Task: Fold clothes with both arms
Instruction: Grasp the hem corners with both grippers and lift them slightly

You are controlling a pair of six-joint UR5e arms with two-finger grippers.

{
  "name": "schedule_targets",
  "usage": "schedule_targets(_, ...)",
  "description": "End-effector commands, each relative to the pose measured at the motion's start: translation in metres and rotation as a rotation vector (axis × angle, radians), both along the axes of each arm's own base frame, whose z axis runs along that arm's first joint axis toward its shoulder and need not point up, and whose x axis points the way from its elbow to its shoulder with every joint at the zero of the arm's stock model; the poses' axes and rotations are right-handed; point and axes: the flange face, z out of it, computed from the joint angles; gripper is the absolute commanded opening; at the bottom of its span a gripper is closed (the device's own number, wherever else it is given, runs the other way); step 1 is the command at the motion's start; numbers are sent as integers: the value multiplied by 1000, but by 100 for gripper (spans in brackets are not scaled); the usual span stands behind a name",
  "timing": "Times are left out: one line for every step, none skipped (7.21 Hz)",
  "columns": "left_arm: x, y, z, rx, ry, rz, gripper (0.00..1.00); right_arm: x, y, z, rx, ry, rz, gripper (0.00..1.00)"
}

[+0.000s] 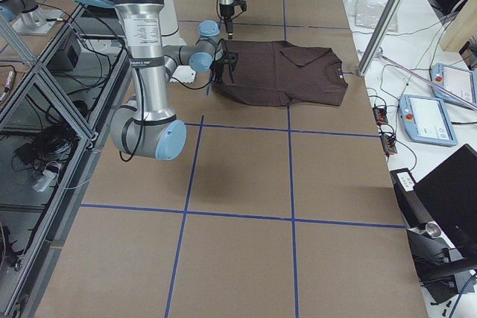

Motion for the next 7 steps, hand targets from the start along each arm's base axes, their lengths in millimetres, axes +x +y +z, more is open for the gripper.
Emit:
schedule_targets(19, 25, 20, -53, -103, -28, 96, 2, -3, -2, 9, -4, 8, 0)
schedule_targets(20, 30, 33, -55, -136, -22, 96, 0, -4, -8, 12, -14, 9, 0)
schedule_targets(19, 30, 36, -55, -145, -20, 96, -2, -5, -18, 16, -32, 9, 0)
schedule_targets(19, 30, 39, -56, -168, -19, 96, -2, -6, -18, 16, -33, 9, 0)
schedule_targets(18, 30, 41, -58, -179, -19, 96, -2, -6, -18, 16, -32, 10, 0)
schedule_targets(19, 34, 48, -63, -192, -14, 96, -1, -8, -19, 16, -34, 12, 0)
schedule_targets(20, 37, 52, -66, -198, -11, 96, 0, -9, -19, 15, -34, 14, 0)
